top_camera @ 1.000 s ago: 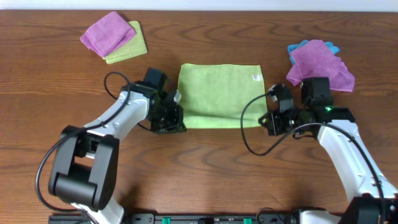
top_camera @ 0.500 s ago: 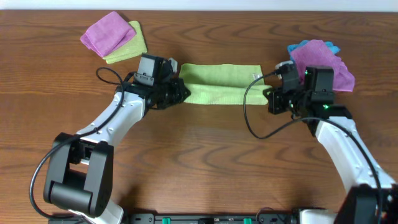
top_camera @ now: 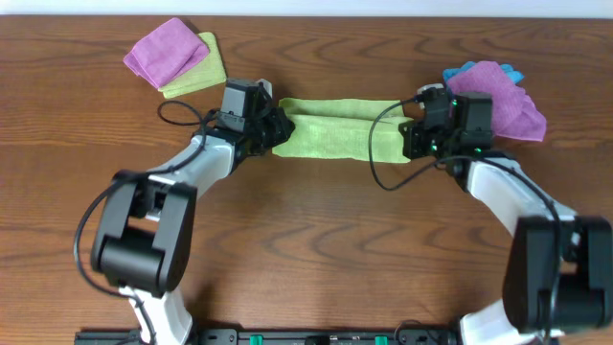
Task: Fold the cloth
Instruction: 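Lift the near edge with both grippers and fold it toward the far edge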
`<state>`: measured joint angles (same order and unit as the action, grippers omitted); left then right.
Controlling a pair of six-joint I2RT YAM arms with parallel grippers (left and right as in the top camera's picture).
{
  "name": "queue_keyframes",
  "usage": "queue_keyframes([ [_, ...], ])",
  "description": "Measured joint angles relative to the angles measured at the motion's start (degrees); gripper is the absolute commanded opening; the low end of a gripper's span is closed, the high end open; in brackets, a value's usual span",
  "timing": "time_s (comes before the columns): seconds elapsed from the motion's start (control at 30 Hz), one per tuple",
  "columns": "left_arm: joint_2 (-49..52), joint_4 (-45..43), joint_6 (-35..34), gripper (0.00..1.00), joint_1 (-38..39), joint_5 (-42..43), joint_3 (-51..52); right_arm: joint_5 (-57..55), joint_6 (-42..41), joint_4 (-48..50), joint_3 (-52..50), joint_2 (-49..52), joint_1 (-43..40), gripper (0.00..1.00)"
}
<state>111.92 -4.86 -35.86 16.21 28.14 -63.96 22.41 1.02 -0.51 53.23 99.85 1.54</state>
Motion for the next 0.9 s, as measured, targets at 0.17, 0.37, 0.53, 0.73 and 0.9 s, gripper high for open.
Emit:
queue_keyframes([
  [0.17,5.29,-0.90,-0.31,0.06,-0.04,-1.11,-5.57,-1.88,-0.04,1.31,4.28,5.75,0.61,0.01],
  [0.37,9.60,-1.22,-0.35,0.06,-0.04,-1.60,-12.37,-3.50,-0.02,1.68,8.39,10.32,0.70,0.01],
  [0.53,11.23,-0.20,-0.33,0.06,-0.04,-1.62,-13.66,-4.61,-0.02,1.73,8.92,11.34,0.81,0.01],
  [0.73,11.69,3.32,-0.02,0.42,-0.07,-4.42,-13.66,-5.25,-0.28,1.51,8.92,11.54,0.85,0.29],
  [0.9,11.69,3.72,0.28,0.58,-0.35,-5.86,-13.66,-5.70,-0.37,0.52,8.96,11.54,0.85,0.53],
])
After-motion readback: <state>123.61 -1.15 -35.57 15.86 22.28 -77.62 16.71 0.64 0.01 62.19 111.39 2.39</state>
